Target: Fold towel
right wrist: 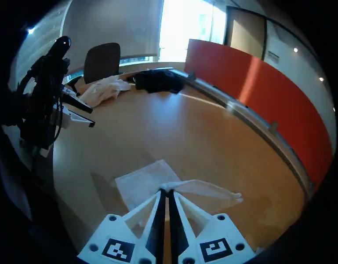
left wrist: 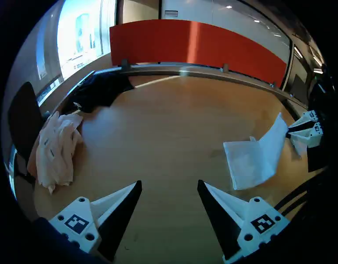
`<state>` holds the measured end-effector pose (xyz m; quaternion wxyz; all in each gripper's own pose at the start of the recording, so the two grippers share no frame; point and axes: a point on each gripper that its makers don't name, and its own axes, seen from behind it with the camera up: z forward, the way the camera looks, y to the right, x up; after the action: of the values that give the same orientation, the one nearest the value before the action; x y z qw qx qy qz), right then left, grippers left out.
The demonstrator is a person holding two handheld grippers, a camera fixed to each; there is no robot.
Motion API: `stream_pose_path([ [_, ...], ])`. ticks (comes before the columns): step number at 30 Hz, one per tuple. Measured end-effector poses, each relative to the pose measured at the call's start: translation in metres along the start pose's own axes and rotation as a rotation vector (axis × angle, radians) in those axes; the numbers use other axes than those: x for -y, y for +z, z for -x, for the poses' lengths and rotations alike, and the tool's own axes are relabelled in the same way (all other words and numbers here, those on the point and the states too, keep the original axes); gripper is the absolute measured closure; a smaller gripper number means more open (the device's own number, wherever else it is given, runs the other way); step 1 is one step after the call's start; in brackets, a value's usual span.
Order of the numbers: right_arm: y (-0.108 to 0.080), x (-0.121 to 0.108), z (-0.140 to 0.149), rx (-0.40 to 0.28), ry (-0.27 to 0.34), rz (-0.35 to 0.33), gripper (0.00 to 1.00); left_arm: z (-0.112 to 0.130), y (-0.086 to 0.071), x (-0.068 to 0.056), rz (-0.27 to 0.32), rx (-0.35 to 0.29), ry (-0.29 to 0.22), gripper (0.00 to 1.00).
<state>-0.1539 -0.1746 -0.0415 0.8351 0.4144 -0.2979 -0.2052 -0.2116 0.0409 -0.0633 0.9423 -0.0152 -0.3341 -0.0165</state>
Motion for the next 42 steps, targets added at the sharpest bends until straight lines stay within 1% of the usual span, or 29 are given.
stream_pose_path([
  [6, 0.020, 0.024, -0.006, 0.005, -0.012, -0.058, 0.95, 0.004, -0.004, 0.010, -0.012, -0.001, -0.018, 0.06],
  [8, 0.025, 0.031, -0.005, 0.012, -0.015, -0.073, 0.93, 0.006, -0.005, 0.014, -0.017, 0.002, -0.025, 0.06],
  [10, 0.029, 0.035, -0.002, 0.022, -0.013, -0.083, 0.85, 0.009, -0.006, 0.017, -0.022, 0.004, -0.030, 0.06],
  [11, 0.030, 0.037, -0.001, 0.027, -0.011, -0.086, 0.76, 0.010, -0.006, 0.019, -0.024, 0.005, -0.032, 0.06],
  [12, 0.032, 0.038, 0.001, 0.032, -0.008, -0.088, 0.64, 0.011, -0.006, 0.020, -0.025, 0.007, -0.034, 0.06],
  [14, 0.032, 0.039, 0.003, 0.038, 0.000, -0.089, 0.44, 0.012, -0.006, 0.022, -0.028, 0.007, -0.036, 0.06],
  [15, 0.033, 0.039, 0.005, 0.040, 0.005, -0.090, 0.38, 0.012, -0.006, 0.023, -0.030, 0.008, -0.037, 0.06],
  [16, 0.032, 0.038, 0.006, 0.042, 0.009, -0.090, 0.34, 0.013, -0.006, 0.024, -0.030, 0.008, -0.037, 0.06],
  [26, 0.029, 0.028, 0.015, 0.048, 0.044, -0.062, 0.27, 0.009, -0.005, 0.023, -0.028, 0.002, -0.035, 0.06],
  [32, 0.028, 0.027, 0.026, 0.061, 0.053, -0.050, 0.27, 0.008, -0.005, 0.021, -0.024, -0.001, -0.032, 0.06],
  [42, 0.029, 0.031, 0.064, 0.119, 0.072, -0.039, 0.27, 0.008, -0.005, 0.021, -0.026, 0.000, -0.032, 0.06],
])
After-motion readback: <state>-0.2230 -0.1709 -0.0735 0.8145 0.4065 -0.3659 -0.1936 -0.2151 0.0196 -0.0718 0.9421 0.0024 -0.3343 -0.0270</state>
